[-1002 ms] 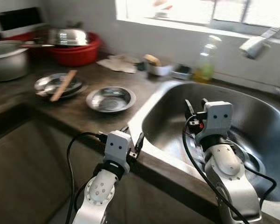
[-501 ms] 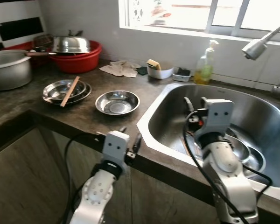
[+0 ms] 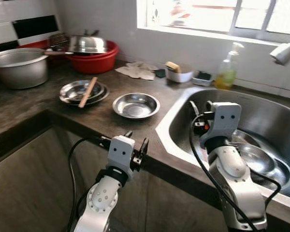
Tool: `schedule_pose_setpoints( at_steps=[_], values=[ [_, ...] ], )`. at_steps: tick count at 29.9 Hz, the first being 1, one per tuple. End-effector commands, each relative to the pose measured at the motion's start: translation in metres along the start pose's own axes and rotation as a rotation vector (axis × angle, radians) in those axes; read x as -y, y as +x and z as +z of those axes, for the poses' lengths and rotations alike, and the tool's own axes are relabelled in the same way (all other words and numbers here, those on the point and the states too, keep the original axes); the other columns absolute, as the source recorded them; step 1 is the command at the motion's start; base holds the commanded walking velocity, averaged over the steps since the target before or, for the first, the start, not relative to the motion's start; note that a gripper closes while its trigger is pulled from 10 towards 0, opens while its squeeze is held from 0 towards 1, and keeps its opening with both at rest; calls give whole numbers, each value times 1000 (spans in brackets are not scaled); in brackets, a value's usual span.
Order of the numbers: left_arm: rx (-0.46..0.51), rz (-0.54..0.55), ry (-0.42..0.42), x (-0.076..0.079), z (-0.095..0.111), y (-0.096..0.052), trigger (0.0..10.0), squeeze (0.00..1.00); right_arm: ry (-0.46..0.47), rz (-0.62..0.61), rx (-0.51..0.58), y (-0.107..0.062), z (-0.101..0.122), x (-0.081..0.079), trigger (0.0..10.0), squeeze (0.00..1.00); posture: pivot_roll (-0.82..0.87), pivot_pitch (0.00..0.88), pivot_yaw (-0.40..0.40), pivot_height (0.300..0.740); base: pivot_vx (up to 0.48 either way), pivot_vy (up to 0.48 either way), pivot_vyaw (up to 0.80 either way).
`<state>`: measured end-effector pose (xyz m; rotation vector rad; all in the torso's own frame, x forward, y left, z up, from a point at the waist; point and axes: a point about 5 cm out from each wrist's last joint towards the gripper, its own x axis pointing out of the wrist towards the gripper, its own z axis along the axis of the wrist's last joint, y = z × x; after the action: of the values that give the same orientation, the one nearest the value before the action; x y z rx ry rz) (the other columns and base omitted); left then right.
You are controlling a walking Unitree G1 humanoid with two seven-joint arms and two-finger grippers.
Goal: Kitchen organization
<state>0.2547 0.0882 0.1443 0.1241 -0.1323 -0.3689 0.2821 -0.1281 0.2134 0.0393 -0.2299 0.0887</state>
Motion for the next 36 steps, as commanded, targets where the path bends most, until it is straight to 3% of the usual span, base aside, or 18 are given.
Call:
schedule_pose_setpoints(
  at_steps=[1,14,23,29,36],
  values=[
    [3,-6,1,1,1,1,10000,0,0,-5,-7,1,1,2,10000,0,34,0,-22,740,0,0,0],
    [-1,-6,2,3,1,0,10000,0,6,-1,-28,6,-1,4,10000,0,33,0,-26,740,0,0,0],
    [-7,-19,21,8,-1,-2,10000,0,-41,25,-77,16,-8,10,10000,0,33,0,-33,740,0,0,0],
    [-23,-8,24,9,-4,-5,10000,0,-57,50,-81,22,-9,8,10000,0,35,0,-41,740,139,-362,0],
    [-34,29,4,4,-4,-6,10000,0,-39,63,-82,31,-6,4,10000,0,40,17,-48,740,95,-37,643]
  ],
)
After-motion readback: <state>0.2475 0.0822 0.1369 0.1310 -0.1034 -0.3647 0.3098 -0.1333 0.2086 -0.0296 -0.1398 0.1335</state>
